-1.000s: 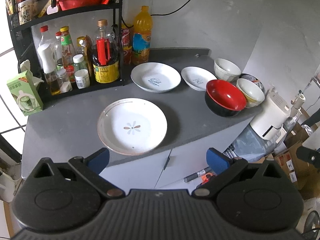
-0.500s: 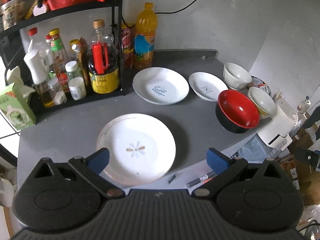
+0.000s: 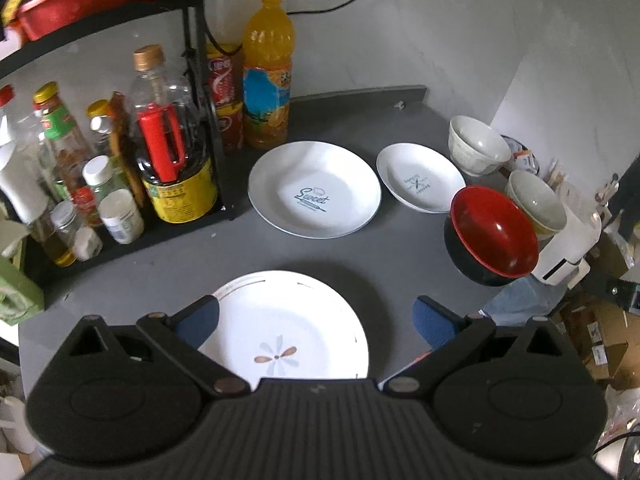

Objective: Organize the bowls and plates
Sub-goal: 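Move both grippers past the red bowl toward the large cream bowl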

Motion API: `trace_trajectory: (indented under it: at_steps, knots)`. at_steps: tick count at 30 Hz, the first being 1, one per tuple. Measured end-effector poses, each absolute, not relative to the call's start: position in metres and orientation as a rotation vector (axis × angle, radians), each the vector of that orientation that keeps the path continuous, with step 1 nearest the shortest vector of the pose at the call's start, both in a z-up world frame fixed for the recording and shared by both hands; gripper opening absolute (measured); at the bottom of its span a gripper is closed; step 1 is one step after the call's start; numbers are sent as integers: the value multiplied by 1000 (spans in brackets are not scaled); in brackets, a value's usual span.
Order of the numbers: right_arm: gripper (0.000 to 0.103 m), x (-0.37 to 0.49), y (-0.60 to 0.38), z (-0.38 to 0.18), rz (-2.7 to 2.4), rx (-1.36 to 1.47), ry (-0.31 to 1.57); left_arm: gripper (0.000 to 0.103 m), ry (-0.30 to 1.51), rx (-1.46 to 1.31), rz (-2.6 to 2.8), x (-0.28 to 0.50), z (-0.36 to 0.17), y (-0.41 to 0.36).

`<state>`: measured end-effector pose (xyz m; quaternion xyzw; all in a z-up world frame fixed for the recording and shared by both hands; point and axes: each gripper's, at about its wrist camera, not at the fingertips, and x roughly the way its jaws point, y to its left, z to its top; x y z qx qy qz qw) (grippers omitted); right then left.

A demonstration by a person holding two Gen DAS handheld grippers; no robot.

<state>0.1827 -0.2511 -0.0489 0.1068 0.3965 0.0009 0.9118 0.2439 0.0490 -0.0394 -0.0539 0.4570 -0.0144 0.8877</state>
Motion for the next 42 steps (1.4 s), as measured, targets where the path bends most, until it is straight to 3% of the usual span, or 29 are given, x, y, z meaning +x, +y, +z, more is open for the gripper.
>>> trace_trajectory:
  at_steps: [22, 42]
  knots:
    - [103, 235, -288, -80, -103, 274, 888, 102, 1037, -81, -160, 335, -65, 3]
    - [103, 328, -375, -105, -115, 298, 942, 100, 1022, -138, -139, 445, -69, -87]
